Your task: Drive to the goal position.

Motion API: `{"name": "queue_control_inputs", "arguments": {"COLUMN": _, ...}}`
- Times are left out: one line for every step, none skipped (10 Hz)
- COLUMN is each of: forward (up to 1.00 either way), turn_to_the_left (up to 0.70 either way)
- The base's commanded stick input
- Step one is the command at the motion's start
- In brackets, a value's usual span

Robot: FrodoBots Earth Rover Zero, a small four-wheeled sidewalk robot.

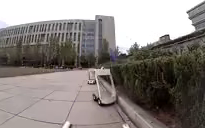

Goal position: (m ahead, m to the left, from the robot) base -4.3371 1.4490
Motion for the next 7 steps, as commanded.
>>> {"name": "queue_control_inputs", "arguments": {"forward": 0.06, "turn_to_the_left": 0.0}}
{"name": "queue_control_inputs", "arguments": {"forward": 0.06, "turn_to_the_left": 0.0}}
{"name": "queue_control_inputs", "arguments": {"forward": 0.06, "turn_to_the_left": 0.0}}
{"name": "queue_control_inputs", "arguments": {"forward": 0.06, "turn_to_the_left": 0.0}}
{"name": "queue_control_inputs", "arguments": {"forward": 0.06, "turn_to_the_left": 0.0}}
{"name": "queue_control_inputs", "arguments": {"forward": 0.06, "turn_to_the_left": 0.0}}
{"name": "queue_control_inputs", "arguments": {"forward": 0.06, "turn_to_the_left": 0.0}}
